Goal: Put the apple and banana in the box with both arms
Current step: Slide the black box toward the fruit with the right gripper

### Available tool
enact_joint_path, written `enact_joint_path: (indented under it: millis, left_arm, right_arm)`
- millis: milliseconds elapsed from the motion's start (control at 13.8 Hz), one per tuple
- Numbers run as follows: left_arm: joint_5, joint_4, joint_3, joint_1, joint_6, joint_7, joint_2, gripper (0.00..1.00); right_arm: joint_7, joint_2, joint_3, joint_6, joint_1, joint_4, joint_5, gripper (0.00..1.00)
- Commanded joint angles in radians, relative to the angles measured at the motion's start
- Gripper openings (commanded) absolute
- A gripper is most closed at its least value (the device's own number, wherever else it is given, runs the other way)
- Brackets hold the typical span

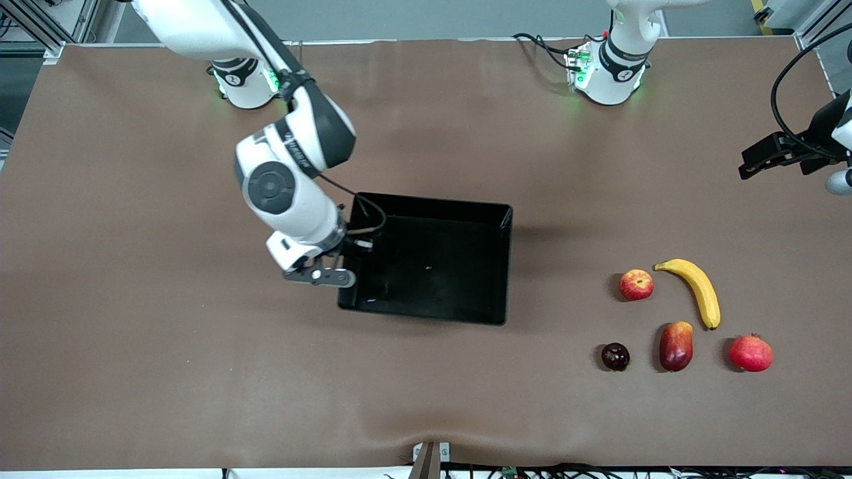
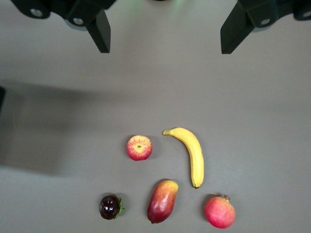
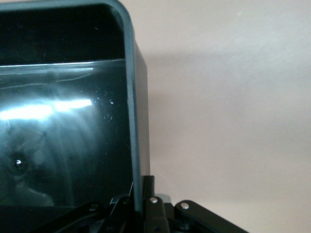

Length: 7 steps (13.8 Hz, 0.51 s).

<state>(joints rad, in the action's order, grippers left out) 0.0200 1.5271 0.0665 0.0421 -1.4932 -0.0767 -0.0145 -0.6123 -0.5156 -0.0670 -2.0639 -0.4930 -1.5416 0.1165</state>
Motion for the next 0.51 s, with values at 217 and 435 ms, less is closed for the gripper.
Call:
enact_joint_path:
  millis: [217, 435]
  left_arm:
    - [-0.017, -0.010, -0.001, 0.016, 0.010, 0.023, -0.004, 1.00]
    - [-0.017, -0.010, -0.001, 0.013, 0.008, 0.020, -0.013, 1.00]
  right_arm:
    - [-0.059, -0.102, 0.013, -0.155, -0.105, -0.002, 0.006, 0.00]
    - [-0.112, -0.150, 0.018, -0.234, -0.133, -0.006, 0.002, 0.00]
